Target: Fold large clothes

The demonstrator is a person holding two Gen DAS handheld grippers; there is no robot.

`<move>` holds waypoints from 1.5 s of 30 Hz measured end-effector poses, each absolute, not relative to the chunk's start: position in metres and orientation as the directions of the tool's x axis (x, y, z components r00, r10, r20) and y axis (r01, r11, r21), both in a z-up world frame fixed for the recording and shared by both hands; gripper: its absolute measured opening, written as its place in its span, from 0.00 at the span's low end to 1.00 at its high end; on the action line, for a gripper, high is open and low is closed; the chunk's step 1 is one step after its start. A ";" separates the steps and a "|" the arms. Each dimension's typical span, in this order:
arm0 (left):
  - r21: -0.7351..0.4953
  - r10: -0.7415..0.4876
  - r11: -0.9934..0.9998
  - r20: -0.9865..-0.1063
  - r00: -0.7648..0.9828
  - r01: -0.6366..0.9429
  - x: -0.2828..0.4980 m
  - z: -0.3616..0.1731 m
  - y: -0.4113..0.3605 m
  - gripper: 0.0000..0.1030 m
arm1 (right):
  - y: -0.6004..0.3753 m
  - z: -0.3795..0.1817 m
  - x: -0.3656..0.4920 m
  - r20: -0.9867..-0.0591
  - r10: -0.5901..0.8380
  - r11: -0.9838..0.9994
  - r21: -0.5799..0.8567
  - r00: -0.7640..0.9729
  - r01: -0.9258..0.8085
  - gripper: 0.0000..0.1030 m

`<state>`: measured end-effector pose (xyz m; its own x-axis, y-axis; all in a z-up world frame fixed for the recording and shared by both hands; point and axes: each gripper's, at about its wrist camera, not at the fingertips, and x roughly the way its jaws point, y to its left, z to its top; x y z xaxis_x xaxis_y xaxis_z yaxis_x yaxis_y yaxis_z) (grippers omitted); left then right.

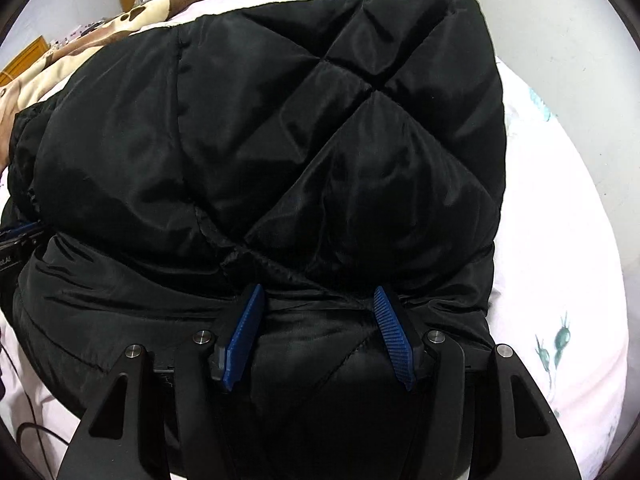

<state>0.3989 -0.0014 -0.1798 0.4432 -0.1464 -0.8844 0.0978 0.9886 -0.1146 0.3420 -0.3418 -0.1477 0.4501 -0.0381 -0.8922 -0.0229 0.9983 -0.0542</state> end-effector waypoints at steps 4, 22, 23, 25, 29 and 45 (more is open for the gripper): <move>-0.119 -0.151 0.988 -0.888 0.435 0.099 0.397 -0.178 -0.001 0.70 | -0.345 -0.147 0.343 -0.894 -0.030 0.999 -0.042 0.448 -0.017 0.56; -0.207 -0.186 0.978 -0.808 0.559 0.025 0.345 -0.089 0.117 0.75 | -0.379 -0.052 0.291 -0.794 0.034 0.998 0.056 0.606 0.018 0.57; -0.204 -0.186 0.979 -0.807 0.560 0.031 0.343 -0.088 0.124 0.78 | -0.385 -0.050 0.287 -0.794 0.045 0.997 0.072 0.606 0.021 0.58; -0.221 -0.206 0.974 -0.819 0.535 0.037 0.344 -0.092 0.142 0.81 | -0.395 -0.050 0.283 -0.796 0.057 0.996 0.090 0.602 0.025 0.67; -0.264 -0.238 0.964 -0.855 0.461 0.009 0.348 -0.112 0.172 0.81 | -0.416 -0.060 0.283 -0.821 0.041 0.994 0.089 0.569 0.057 0.70; -0.395 -0.414 0.909 -0.889 0.194 0.133 0.410 -0.186 0.141 1.00 | -0.453 -0.117 0.342 -0.863 0.297 0.944 0.329 0.408 0.010 0.77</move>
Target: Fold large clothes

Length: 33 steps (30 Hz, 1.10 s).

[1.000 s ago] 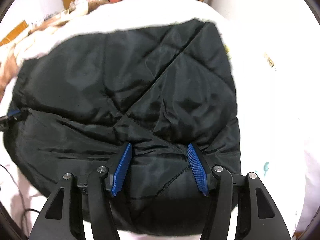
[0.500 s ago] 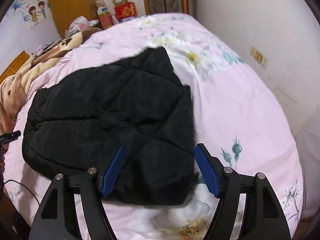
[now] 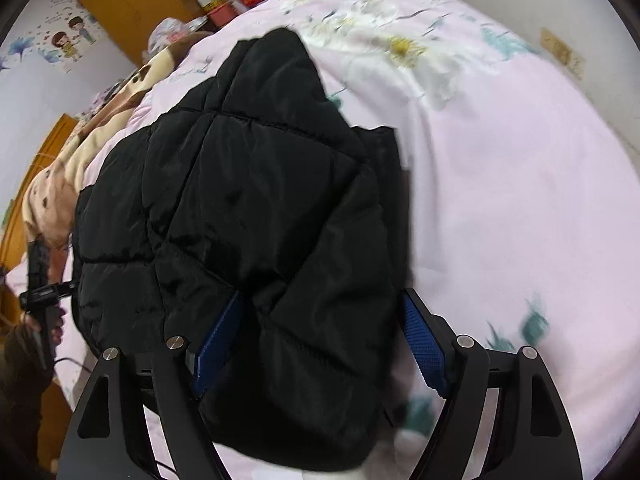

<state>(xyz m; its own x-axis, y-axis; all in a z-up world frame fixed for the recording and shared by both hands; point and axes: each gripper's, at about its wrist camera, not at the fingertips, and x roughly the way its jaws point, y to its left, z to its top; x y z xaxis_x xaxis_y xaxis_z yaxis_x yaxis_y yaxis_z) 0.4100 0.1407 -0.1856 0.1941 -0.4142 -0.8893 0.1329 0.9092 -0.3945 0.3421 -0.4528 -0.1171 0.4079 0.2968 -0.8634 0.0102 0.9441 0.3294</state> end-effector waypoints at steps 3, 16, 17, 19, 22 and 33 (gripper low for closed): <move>-0.386 -0.409 0.910 -0.896 0.171 0.152 0.415 -0.194 0.135 1.00 | -0.450 -0.130 0.354 -0.868 0.343 0.932 0.362 0.358 -0.014 0.86; -0.387 -0.402 0.912 -0.910 0.104 0.139 0.419 -0.214 0.126 1.00 | -0.442 -0.157 0.373 -0.855 0.454 0.891 0.444 0.250 -0.100 0.88; -0.386 -0.401 0.912 -0.910 0.105 0.136 0.418 -0.214 0.126 1.00 | -0.442 -0.157 0.373 -0.856 0.456 0.889 0.447 0.243 -0.095 0.88; -0.378 -0.392 0.916 -0.914 0.106 0.135 0.418 -0.214 0.126 0.95 | -0.438 -0.157 0.372 -0.864 0.445 0.895 0.436 0.233 -0.093 0.85; -0.367 -0.383 0.920 -0.916 0.121 0.134 0.413 -0.208 0.124 0.84 | -0.431 -0.150 0.368 -0.877 0.413 0.911 0.399 0.247 -0.106 0.71; -0.255 -0.280 0.956 -0.941 0.191 0.147 0.402 -0.188 0.109 0.60 | -0.384 -0.127 0.351 -0.926 0.215 0.973 0.179 0.309 -0.143 0.49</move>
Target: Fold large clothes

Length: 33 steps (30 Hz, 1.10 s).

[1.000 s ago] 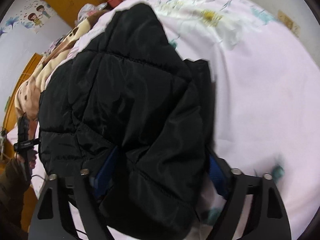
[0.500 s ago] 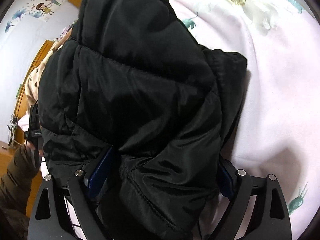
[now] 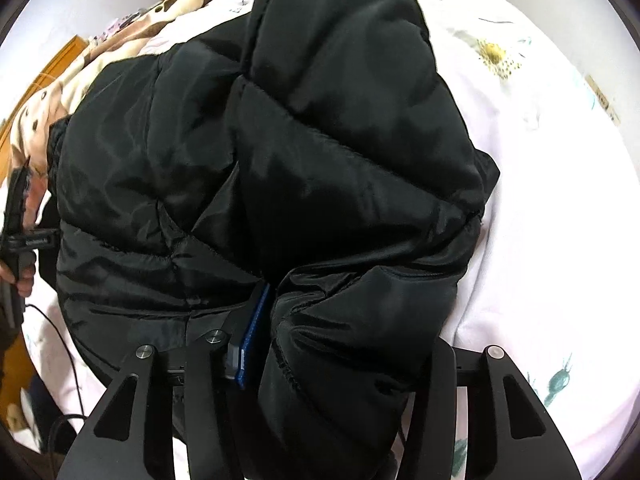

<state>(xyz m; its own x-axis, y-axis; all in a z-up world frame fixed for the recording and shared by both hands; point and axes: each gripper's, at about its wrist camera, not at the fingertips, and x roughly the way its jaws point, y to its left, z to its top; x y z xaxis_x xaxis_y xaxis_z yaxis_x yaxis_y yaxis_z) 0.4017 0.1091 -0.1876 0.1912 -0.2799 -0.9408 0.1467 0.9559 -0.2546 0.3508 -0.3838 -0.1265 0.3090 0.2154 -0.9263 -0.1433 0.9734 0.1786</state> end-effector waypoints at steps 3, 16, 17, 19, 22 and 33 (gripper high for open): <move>-0.292 -0.307 0.950 -0.936 0.174 0.109 0.402 -0.193 0.120 0.71 | -0.383 -0.127 0.351 -0.926 0.210 0.975 0.175 0.314 -0.137 0.49; -0.211 -0.226 0.974 -0.941 0.251 0.084 0.388 -0.155 0.108 0.33 | -0.343 -0.109 0.332 -0.915 0.027 0.994 -0.020 0.402 -0.112 0.30; -0.193 -0.211 0.977 -0.940 0.268 0.094 0.384 -0.150 0.107 0.32 | -0.337 -0.102 0.327 -0.906 0.005 0.992 -0.050 0.423 -0.118 0.27; -0.199 -0.215 0.976 -0.933 0.290 0.085 0.373 -0.139 0.113 0.29 | -0.328 -0.092 0.321 -0.893 -0.010 0.991 -0.069 0.450 -0.115 0.23; -0.238 -0.250 0.968 -0.911 0.328 0.077 0.367 -0.119 0.126 0.27 | -0.327 -0.080 0.311 -0.877 -0.019 0.991 -0.079 0.480 -0.106 0.19; -0.291 -0.286 0.955 -0.845 0.452 0.061 0.350 -0.058 0.190 0.25 | -0.282 -0.013 0.274 -0.777 0.072 0.989 -0.026 0.625 -0.146 0.12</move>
<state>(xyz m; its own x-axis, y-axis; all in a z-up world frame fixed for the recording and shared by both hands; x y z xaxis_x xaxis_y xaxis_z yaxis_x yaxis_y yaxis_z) 0.3500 0.1903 -0.0583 0.4520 -0.2863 -0.8449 0.0610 0.9548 -0.2909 0.2745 -0.2824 -0.0132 0.6248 0.0717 -0.7775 -0.1462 0.9889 -0.0262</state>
